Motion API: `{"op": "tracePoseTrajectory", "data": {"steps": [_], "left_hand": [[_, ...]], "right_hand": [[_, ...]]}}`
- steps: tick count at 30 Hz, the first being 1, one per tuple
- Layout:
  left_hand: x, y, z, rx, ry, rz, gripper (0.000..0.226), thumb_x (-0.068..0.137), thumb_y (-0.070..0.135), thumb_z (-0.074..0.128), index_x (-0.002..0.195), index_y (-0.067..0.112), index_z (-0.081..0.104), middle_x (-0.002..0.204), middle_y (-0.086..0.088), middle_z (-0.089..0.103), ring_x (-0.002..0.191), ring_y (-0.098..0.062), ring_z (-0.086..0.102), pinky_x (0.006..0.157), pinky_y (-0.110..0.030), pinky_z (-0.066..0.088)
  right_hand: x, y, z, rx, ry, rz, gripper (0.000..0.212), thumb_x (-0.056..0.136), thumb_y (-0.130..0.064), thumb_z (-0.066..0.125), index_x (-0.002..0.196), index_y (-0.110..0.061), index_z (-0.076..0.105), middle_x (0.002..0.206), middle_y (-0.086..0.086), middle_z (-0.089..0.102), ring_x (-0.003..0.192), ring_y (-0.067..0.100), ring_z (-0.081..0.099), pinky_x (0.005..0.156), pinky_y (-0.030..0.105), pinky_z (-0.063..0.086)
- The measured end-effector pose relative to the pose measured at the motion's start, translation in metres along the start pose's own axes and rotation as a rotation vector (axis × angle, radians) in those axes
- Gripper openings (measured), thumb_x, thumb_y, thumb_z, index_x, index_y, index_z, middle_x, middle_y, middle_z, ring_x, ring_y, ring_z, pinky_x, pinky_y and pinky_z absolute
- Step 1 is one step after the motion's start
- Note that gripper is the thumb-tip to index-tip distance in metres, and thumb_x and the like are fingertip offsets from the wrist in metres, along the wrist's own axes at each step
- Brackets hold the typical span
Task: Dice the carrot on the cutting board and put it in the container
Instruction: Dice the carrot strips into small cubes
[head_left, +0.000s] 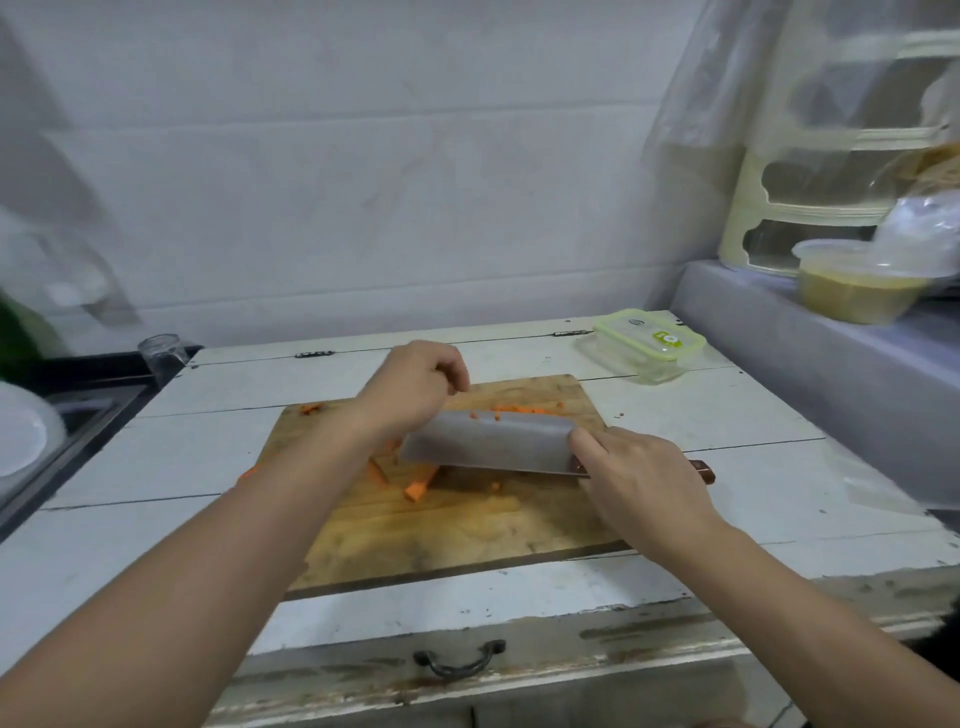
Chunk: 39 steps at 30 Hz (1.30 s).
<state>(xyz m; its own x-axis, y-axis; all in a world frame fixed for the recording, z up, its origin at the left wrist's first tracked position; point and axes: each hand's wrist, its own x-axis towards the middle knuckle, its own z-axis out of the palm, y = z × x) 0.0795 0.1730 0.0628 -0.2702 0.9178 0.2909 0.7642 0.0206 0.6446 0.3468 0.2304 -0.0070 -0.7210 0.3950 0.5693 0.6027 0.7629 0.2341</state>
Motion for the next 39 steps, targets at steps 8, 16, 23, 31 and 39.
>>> {"op": "tracePoseTrajectory", "data": {"steps": [8, 16, 23, 31, 39], "left_hand": [[-0.002, -0.003, 0.026, 0.238, -0.339, 0.06, 0.054, 0.092, -0.01, 0.035, 0.123, 0.016, 0.071, 0.121, 0.0, 0.058, 0.11, -0.012, 0.05, 0.091, -0.016, 0.034], [0.007, 0.005, 0.037, 0.064, -0.271, 0.146, 0.055, 0.082, -0.015, 0.038, 0.089, 0.024, 0.075, 0.102, 0.002, 0.067, 0.098, -0.012, 0.059, 0.094, -0.032, 0.047], [-0.006, -0.006, 0.008, 0.01, 0.363, -0.118, 0.036, 0.095, 0.002, 0.042, 0.113, 0.019, 0.068, 0.114, -0.001, 0.063, 0.109, -0.023, 0.059, 0.087, -0.029, 0.044], [-0.09, -0.007, 0.045, 0.639, -0.033, -0.243, 0.022, 0.099, 0.009, 0.046, 0.113, 0.011, 0.062, 0.118, -0.015, 0.065, 0.108, -0.035, 0.064, 0.084, -0.041, 0.051], [-0.115, -0.018, -0.003, 0.543, 0.008, -0.354, 0.013, 0.094, 0.011, 0.054, 0.105, 0.017, 0.051, 0.091, -0.005, 0.059, 0.079, -0.024, 0.057, 0.054, -0.03, 0.035]], "right_hand": [[-0.002, -0.005, -0.008, -0.006, -0.005, -0.017, 0.04, 0.06, -0.006, 0.082, 0.079, -0.017, 0.049, 0.064, 0.0, 0.053, 0.049, 0.027, 0.049, 0.043, 0.032, 0.029], [-0.007, 0.006, -0.023, -0.025, -0.066, 0.005, 0.043, 0.052, -0.005, 0.085, 0.078, -0.016, 0.052, 0.06, -0.001, 0.052, 0.049, 0.026, 0.05, 0.043, 0.03, 0.024], [0.003, 0.004, -0.033, 0.074, -0.167, 0.19, 0.022, 0.084, -0.024, 0.068, 0.093, -0.022, 0.048, 0.072, -0.001, 0.061, 0.064, 0.033, 0.059, 0.05, 0.036, 0.045], [0.057, -0.022, -0.061, 1.028, -0.477, 0.655, 0.018, 0.102, -0.013, 0.047, 0.086, -0.01, 0.055, 0.069, 0.016, 0.058, 0.048, 0.024, 0.057, 0.043, 0.031, 0.049], [0.053, -0.054, -0.056, 0.978, -0.83, 0.613, 0.031, 0.1, -0.022, 0.046, 0.1, 0.006, 0.059, 0.068, 0.018, 0.064, 0.056, 0.032, 0.063, 0.06, 0.044, 0.056]]}}
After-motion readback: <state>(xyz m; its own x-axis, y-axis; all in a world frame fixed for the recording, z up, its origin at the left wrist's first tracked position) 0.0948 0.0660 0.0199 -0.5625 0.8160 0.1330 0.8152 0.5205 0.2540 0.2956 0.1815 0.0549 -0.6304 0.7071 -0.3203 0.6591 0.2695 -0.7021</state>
